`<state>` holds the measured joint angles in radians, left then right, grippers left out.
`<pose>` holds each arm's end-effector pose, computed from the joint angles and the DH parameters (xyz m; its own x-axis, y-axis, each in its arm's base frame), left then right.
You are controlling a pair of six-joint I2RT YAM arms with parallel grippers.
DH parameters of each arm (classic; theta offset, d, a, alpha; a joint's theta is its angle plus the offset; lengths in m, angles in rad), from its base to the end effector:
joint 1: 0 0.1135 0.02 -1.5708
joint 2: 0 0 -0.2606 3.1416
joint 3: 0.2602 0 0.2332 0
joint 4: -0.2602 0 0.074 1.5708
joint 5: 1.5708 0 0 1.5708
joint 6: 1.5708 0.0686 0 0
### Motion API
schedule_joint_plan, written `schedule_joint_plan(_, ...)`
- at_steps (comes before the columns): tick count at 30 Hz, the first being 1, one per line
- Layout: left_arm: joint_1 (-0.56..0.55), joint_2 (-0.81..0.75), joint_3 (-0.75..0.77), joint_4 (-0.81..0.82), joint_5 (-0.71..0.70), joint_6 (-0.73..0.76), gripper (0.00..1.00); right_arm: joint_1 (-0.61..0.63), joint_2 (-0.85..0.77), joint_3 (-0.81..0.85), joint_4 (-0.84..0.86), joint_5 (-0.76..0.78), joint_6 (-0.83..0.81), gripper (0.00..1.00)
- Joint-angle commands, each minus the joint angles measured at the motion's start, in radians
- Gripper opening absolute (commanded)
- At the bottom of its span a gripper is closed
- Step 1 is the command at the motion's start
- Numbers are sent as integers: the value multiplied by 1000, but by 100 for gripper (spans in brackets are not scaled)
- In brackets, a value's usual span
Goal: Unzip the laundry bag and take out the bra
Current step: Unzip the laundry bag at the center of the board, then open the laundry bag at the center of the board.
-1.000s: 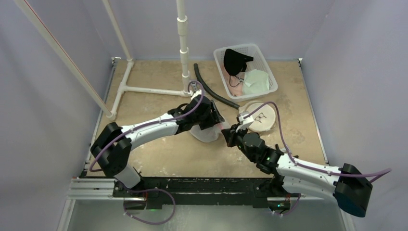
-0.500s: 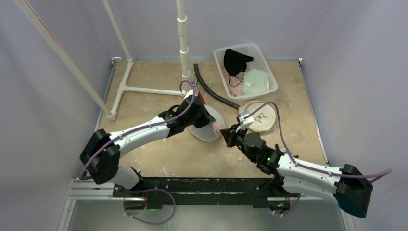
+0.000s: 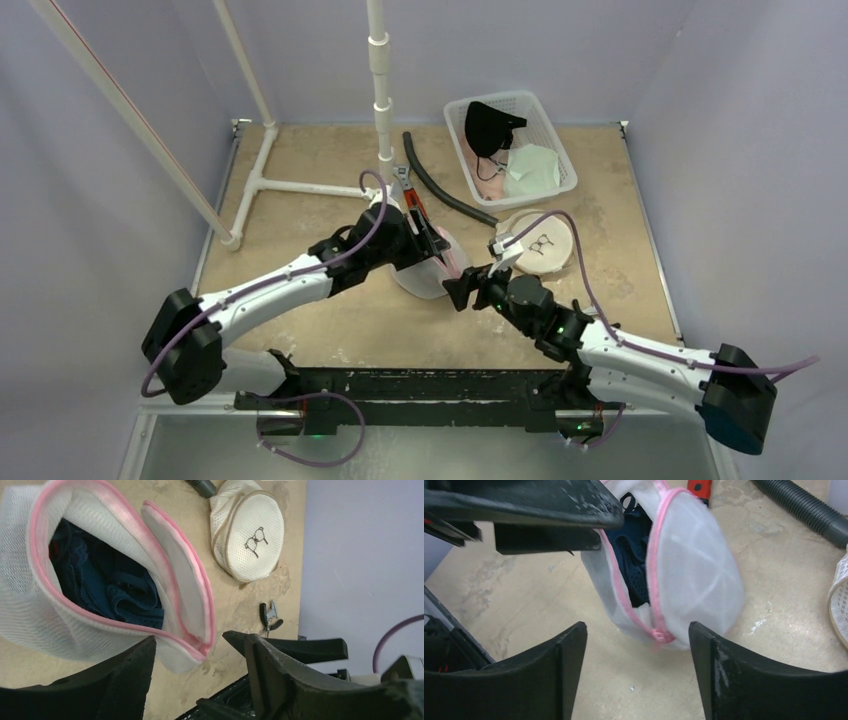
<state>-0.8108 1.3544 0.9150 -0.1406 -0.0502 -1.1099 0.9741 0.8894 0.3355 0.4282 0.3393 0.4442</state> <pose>0.2179 -0.2243 0.2484 -0.7904 -0.4668 -0.3967 -0.0290 0.6753 -0.7370 0.1406 0.1664 0.2310 -0.3191 0.2515 -0.9138 -0.5065 0.7697 0.3887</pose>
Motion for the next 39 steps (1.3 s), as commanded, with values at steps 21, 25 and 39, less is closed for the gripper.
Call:
schedule_joint_plan(21, 128, 137, 296, -90, 230, 398, 70, -3, -245, 53, -280, 128, 159, 77)
schedule_joint_plan(25, 141, 253, 346, -105, 260, 378, 70, -3, -334, 33, -318, 110, 173, 77)
schedule_joint_plan(39, 141, 364, 322, -34, 327, 333, 36, -4, -408, 78, -398, 102, 160, 75)
